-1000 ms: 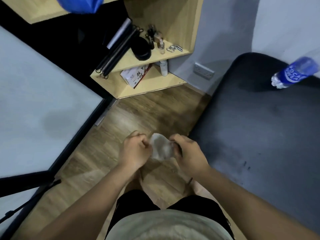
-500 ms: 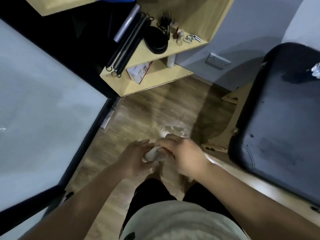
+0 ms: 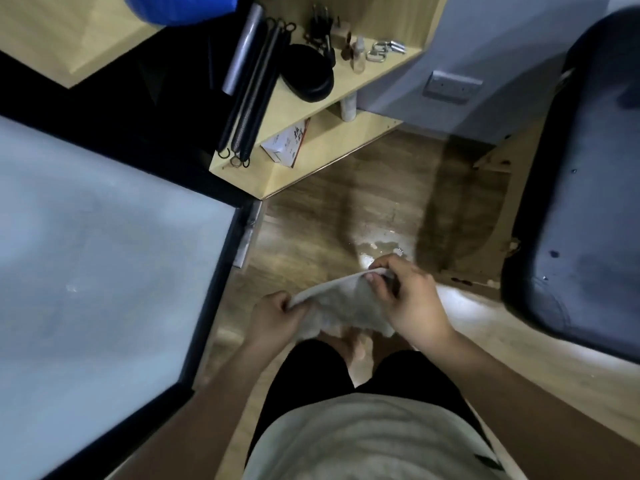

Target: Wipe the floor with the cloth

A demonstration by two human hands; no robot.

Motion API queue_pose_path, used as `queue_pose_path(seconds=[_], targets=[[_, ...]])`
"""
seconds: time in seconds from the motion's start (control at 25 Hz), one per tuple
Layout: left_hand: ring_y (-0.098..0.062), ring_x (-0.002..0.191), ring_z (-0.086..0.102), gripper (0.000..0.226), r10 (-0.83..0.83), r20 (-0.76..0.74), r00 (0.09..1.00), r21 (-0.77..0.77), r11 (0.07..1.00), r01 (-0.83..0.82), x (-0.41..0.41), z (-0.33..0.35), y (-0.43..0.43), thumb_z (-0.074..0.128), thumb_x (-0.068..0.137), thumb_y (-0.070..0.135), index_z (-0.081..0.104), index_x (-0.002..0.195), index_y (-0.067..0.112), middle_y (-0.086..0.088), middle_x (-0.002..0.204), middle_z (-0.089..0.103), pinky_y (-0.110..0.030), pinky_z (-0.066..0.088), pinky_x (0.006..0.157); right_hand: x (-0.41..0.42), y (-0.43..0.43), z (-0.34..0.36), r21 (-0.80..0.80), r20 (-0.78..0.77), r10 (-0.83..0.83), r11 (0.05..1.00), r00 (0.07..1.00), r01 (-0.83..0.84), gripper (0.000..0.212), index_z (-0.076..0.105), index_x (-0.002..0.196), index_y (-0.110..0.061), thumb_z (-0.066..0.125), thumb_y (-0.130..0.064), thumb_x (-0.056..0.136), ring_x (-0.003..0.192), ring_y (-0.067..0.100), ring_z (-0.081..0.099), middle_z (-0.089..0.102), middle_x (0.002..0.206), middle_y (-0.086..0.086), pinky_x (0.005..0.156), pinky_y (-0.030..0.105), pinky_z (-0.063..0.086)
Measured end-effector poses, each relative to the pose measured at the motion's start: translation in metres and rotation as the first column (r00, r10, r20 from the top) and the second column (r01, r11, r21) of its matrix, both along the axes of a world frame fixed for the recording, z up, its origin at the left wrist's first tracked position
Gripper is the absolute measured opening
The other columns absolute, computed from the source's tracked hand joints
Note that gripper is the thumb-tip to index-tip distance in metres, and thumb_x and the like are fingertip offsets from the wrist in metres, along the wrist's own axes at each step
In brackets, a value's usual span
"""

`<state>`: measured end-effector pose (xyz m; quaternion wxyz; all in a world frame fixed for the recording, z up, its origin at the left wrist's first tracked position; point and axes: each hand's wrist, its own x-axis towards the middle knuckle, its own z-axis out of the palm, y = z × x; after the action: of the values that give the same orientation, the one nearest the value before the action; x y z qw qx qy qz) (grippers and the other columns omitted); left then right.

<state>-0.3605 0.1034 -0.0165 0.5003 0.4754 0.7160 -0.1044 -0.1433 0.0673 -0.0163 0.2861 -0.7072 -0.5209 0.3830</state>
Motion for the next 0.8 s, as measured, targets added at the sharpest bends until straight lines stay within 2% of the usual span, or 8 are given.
queue_pose_path(seconds=[0.12, 0.2, 0.28, 0.44, 0.52, 0.6, 0.72, 0.8], targets=[[-0.029, 0.095, 0.069, 0.038, 0.344, 0.128, 0.930, -0.490, 0.838, -0.242, 0.039, 0.010, 0.023, 0.052, 0.100, 0.044, 0.064, 0.091, 0.009, -0.010, 0.087, 0.070, -0.031, 0.051, 0.079, -0.019, -0.001, -0.007, 0.006, -0.047, 0.066, 0.998, 0.997, -0.066, 0.012, 0.069, 0.101, -0.025, 0.066, -0.024, 0.090, 0.084, 0.001, 0.056, 0.061, 0.093, -0.007, 0.078, 0.015, 0.043], [-0.027, 0.081, 0.072, 0.051, 0.665, 0.230, 0.711, -0.455, 0.719, -0.525, 0.041, 0.005, 0.036, 0.045, 0.099, 0.053, 0.068, 0.110, 0.009, -0.013, 0.095, 0.074, -0.034, 0.058, 0.066, -0.038, -0.004, -0.007, -0.007, -0.076, 0.187, 0.982, 0.979, -0.188, 0.018, 0.070, 0.106, -0.028, 0.065, -0.021, 0.090, 0.091, -0.004, 0.053, 0.059, 0.098, -0.007, 0.083, 0.005, 0.036], [-0.031, 0.090, 0.072, 0.049, 0.671, 0.310, 0.673, -0.376, 0.737, -0.561, 0.034, -0.002, 0.049, 0.047, 0.099, 0.050, 0.066, 0.121, 0.011, -0.014, 0.111, 0.073, -0.038, 0.058, 0.067, -0.059, -0.004, -0.006, -0.029, -0.078, 0.213, 0.976, 0.974, -0.216, 0.023, 0.067, 0.111, -0.029, 0.060, -0.018, 0.091, 0.097, 0.003, 0.056, 0.059, 0.102, -0.008, 0.086, 0.007, 0.037], [-0.032, 0.131, 0.053, 0.059, 0.631, 0.373, 0.680, -0.327, 0.775, -0.540, 0.006, -0.028, 0.081, 0.051, 0.092, 0.056, 0.057, 0.133, 0.014, -0.013, 0.141, 0.056, -0.049, 0.040, 0.112, -0.092, 0.021, -0.004, -0.051, 0.041, 0.153, 0.987, 0.987, -0.151, 0.026, 0.067, 0.115, -0.026, 0.057, -0.018, 0.092, 0.098, 0.015, 0.061, 0.063, 0.106, -0.003, 0.085, 0.022, 0.047], [-0.032, 0.104, 0.060, 0.047, 0.603, 0.371, 0.707, -0.280, 0.798, -0.534, -0.022, -0.037, 0.102, 0.050, 0.092, 0.051, 0.060, 0.118, 0.012, -0.013, 0.115, 0.061, -0.046, 0.052, 0.091, -0.128, 0.032, -0.002, -0.067, 0.141, 0.071, 0.996, 0.987, -0.062, 0.028, 0.068, 0.115, -0.023, 0.061, -0.016, 0.089, 0.091, 0.019, 0.064, 0.063, 0.101, 0.000, 0.079, 0.026, 0.052], [-0.028, 0.081, 0.053, 0.033, 0.553, 0.409, 0.726, -0.190, 0.829, -0.525, -0.051, -0.042, 0.121, 0.047, 0.095, 0.032, 0.060, 0.103, 0.003, -0.017, 0.091, 0.053, -0.035, 0.042, 0.063, -0.167, 0.045, 0.002, -0.170, 0.167, 0.097, 0.983, 0.981, -0.069, 0.028, 0.067, 0.117, -0.026, 0.058, -0.023, 0.091, 0.093, 0.021, 0.065, 0.061, 0.104, 0.001, 0.079, 0.032, 0.055], [-0.028, 0.090, 0.057, 0.023, 0.509, 0.482, 0.713, -0.248, 0.860, -0.447, -0.081, -0.030, 0.138, 0.044, 0.097, 0.018, 0.063, 0.102, 0.006, -0.019, 0.099, 0.060, -0.036, 0.044, 0.072, -0.205, 0.064, -0.001, -0.235, 0.064, 0.126, 0.966, 0.990, -0.108, 0.027, 0.066, 0.114, -0.032, 0.051, -0.041, 0.093, 0.099, 0.011, 0.063, 0.065, 0.105, -0.008, 0.083, 0.030, 0.052], [-0.031, 0.100, 0.061, 0.030, 0.454, 0.539, 0.710, -0.327, 0.889, -0.321, -0.102, -0.026, 0.147, 0.039, 0.099, 0.017, 0.063, 0.112, 0.002, -0.021, 0.109, 0.064, -0.040, 0.049, 0.081, -0.213, 0.075, 0.000, -0.242, -0.076, -0.268, 0.940, 0.961, 0.243, 0.017, 0.068, 0.097, -0.029, 0.055, -0.039, 0.092, 0.078, 0.000, 0.064, 0.068, 0.082, -0.016, 0.070, 0.021, 0.048]])
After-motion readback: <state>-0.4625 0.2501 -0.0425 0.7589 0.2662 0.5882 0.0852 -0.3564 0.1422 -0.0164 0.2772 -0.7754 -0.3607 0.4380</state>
